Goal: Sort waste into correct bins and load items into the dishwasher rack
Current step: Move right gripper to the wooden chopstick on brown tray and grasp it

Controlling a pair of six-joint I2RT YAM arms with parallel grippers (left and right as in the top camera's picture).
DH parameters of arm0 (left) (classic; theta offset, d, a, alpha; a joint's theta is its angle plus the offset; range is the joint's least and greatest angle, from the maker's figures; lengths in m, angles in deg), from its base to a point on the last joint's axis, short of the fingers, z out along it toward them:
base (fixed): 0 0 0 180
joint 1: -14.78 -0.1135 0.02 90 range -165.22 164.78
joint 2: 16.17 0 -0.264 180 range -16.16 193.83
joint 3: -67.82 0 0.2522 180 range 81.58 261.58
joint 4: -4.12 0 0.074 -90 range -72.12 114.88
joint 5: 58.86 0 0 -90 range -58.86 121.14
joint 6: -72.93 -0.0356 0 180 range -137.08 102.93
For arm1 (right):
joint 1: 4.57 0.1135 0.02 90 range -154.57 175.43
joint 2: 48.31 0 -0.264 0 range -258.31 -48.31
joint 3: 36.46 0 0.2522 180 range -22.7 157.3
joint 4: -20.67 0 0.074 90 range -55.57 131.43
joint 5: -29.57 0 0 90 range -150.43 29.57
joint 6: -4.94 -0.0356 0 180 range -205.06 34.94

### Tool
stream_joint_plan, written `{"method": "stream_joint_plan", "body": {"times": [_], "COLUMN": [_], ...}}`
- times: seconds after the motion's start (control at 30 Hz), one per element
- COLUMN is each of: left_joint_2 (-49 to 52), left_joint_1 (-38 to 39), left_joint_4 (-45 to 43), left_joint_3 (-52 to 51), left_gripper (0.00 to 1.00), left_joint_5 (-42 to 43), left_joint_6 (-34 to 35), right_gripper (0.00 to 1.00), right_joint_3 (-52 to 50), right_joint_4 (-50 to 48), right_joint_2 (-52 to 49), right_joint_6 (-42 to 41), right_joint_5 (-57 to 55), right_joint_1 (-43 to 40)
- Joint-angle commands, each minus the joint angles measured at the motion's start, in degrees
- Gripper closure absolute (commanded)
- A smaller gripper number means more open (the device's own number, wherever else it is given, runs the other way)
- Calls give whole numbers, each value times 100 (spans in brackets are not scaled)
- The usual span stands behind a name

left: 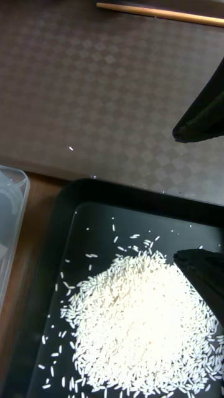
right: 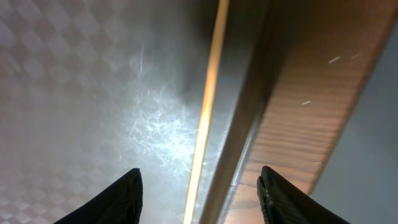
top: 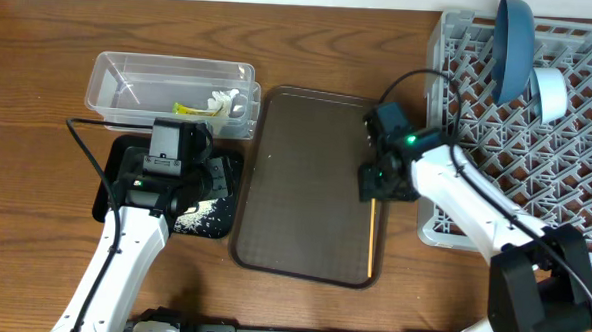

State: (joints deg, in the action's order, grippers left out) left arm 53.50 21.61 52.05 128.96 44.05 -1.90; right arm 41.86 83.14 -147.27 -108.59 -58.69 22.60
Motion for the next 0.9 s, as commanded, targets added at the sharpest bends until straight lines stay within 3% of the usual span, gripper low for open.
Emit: {"method": "stream_joint_plan", "body": {"times": [0.0,0.17,0.33,0.87], "left_joint_2": [44,44,44,44], "left_joint_1": [-28,-28,-28,-28], "left_joint_4": [7,9,9,9], "left_joint_3": [63,61,59,57], "left_gripper": [42,42,42,42], "left_joint_5": [-55,-52,-55,-55], "left_joint_6": [-4,-4,-4,-4], "right_gripper": [46,52,51,51], "right_joint_3": [-256,-529,-640,-660], "right_joint_4": [-321,-710,-595,-719], "right_joint_2": [-39,-48,-50,-435], "right_joint_6": [-216,-354,-839,-903], "right_joint_5": [-22,-125,-892,-599], "right_joint_1": [208,433,549,553]}}
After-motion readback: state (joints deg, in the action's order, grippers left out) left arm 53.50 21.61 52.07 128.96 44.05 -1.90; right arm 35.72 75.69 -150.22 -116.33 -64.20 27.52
